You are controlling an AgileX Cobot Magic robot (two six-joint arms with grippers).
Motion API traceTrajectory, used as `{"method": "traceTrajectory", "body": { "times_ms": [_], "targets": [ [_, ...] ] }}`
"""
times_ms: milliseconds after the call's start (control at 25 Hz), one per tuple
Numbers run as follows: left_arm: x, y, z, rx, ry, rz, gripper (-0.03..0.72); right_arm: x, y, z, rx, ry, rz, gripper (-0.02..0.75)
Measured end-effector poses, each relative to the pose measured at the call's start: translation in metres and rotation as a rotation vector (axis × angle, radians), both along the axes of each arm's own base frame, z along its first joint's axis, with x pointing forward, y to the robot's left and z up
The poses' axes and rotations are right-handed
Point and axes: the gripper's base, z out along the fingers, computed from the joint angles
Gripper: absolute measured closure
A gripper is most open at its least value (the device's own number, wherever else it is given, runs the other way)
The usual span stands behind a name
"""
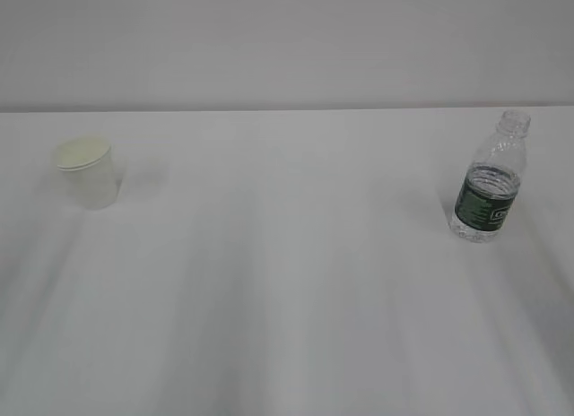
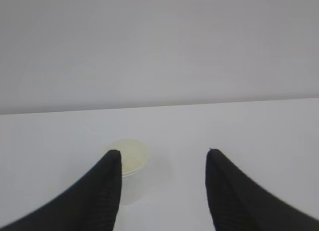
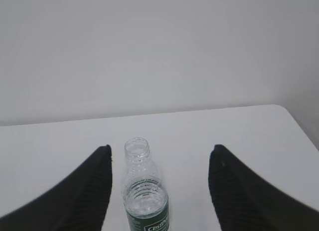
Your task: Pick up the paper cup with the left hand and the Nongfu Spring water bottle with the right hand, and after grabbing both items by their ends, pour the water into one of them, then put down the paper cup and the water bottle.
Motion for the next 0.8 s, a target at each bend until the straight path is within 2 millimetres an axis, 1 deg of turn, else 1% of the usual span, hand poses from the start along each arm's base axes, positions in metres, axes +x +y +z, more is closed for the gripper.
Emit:
{"method": "traceTrajectory", "body": {
  "times_ms": [120, 320, 520, 560, 720, 800],
  "targets": [
    [0.009, -0.004, -0.007, 0.002, 0.008, -0.010, 0.300, 0.003, 0.000, -0.005, 0.011, -0.004, 0.001, 0.276],
    [0.020, -0.012, -0.021, 0.013, 0.051, -0.034, 0.300, 0.002, 0.001, -0.022, 0.024, 0.022, 0.002, 0.276],
    [0.023, -0.016, -0.023, 0.011, 0.040, -0.047, 0.292, -0.001, 0.001, -0.033, 0.033, 0.039, 0.002, 0.276],
    [0.023, -0.016, -0.023, 0.012, 0.042, -0.047, 0.279, -0.002, 0.001, -0.036, 0.035, 0.041, 0.002, 0.276],
    [0.024, -0.016, -0.023, 0.012, 0.042, -0.047, 0.148, -0.006, 0.001, -0.047, 0.024, 0.060, 0.010, 0.276],
    [0.025, -0.016, -0.026, 0.014, 0.053, -0.047, 0.106, -0.007, 0.002, -0.050, 0.011, 0.054, 0.021, 0.276]
  ]
}}
